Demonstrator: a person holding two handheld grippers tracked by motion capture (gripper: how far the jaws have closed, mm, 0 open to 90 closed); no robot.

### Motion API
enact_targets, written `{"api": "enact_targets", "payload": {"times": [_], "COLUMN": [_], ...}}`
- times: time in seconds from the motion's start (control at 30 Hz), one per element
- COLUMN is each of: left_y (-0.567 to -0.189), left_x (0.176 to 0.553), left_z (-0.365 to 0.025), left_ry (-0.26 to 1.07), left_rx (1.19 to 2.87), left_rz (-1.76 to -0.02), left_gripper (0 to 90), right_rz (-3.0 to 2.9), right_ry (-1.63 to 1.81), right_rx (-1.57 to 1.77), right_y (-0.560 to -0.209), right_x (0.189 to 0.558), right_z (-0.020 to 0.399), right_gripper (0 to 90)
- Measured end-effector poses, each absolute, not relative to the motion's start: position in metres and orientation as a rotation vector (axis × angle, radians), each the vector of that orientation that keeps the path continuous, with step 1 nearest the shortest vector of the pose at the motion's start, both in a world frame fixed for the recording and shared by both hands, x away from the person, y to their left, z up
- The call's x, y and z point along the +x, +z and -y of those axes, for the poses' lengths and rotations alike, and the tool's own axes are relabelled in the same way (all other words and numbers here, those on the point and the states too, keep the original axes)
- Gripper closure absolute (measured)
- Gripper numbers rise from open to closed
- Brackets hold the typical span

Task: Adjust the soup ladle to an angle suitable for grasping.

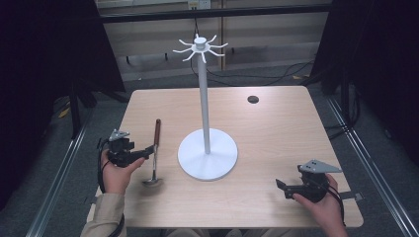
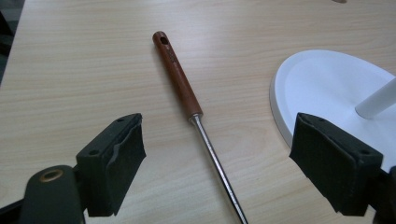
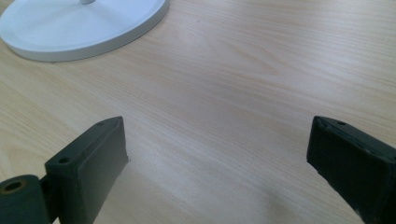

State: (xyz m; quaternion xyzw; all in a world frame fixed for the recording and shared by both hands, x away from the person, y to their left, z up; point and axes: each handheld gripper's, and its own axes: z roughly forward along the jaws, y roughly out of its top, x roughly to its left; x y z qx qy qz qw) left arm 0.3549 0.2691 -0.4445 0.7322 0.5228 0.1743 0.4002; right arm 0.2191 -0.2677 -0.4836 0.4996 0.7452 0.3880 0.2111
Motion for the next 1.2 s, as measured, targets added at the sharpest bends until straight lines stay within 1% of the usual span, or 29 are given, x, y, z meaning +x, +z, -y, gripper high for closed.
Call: {"api": "enact_targets", "payload": {"times": [0.3,0.33,0.37,0.43,0.47,0.5,0.53,0.57,0.67,0.7,0.73,0.77,0.87,0.93,0.97,1.07,1.1,1.13,1.2], "left_y": [-0.449,-0.45,-0.45,-0.451,-0.452,-0.452,-0.454,-0.457,-0.462,-0.464,-0.466,-0.468,-0.472,-0.476,-0.477,-0.478,-0.478,-0.48,-0.483], "left_x": [0.368,0.37,0.373,0.379,0.387,0.387,0.397,0.401,0.413,0.417,0.42,0.423,0.429,0.438,0.44,0.446,0.446,0.448,0.45], "left_z": [-0.266,-0.266,-0.265,-0.266,-0.267,-0.267,-0.268,-0.268,-0.269,-0.268,-0.267,-0.265,-0.263,-0.258,-0.257,-0.254,-0.254,-0.249,-0.246], "left_ry": [0.422,0.42,0.421,0.408,0.385,0.385,0.401,0.395,0.383,0.369,0.383,0.394,0.372,0.356,0.372,0.316,0.316,0.329,0.304], "left_rx": [1.886,1.89,1.933,1.925,1.95,1.95,1.993,2.004,2.041,2.035,2.048,2.044,2.066,2.126,2.126,2.137,2.137,2.175,2.173], "left_rz": [-1.343,-1.345,-1.338,-1.364,-1.389,-1.389,-1.416,-1.431,-1.452,-1.468,-1.475,-1.492,-1.489,-1.485,-1.491,-1.48,-1.48,-1.463,-1.462], "left_gripper": [17.5,19.9,34.6,48.4,59.5,63.9,71.0,75.7,86.2,87.9,90.0,90.0,90.0,90.0,90.0,90.0,90.0,89.9,89.3], "right_rz": [-2.089,-2.091,-2.096,-2.097,-2.1,-2.1,-2.103,-2.105,-2.103,-2.101,-2.102,-2.098,-2.097,-2.096,-2.092,-2.091,-2.091,-2.092,-2.096], "right_ry": [1.057,1.059,1.053,1.051,1.055,1.055,1.057,1.055,1.062,1.064,1.072,1.07,1.073,1.074,1.075,1.082,1.084,1.088,1.086], "right_rx": [1.375,1.372,1.367,1.37,1.368,1.368,1.358,1.357,1.337,1.336,1.343,1.343,1.352,1.354,1.353,1.34,1.339,1.34,1.344], "right_y": [-0.485,-0.484,-0.484,-0.484,-0.484,-0.484,-0.484,-0.484,-0.484,-0.483,-0.483,-0.483,-0.484,-0.485,-0.485,-0.485,-0.485,-0.485,-0.485], "right_x": [0.216,0.216,0.216,0.216,0.216,0.216,0.216,0.216,0.216,0.216,0.216,0.216,0.217,0.217,0.217,0.216,0.216,0.216,0.216], "right_z": [0.266,0.266,0.266,0.266,0.265,0.265,0.265,0.264,0.264,0.264,0.265,0.265,0.266,0.266,0.266,0.266,0.266,0.266,0.266], "right_gripper": [4.5,4.6,4.5,4.5,4.6,4.6,4.6,4.6,4.6,4.6,4.6,4.6,4.6,4.7,4.7,4.7,4.7,4.7,4.7]}}
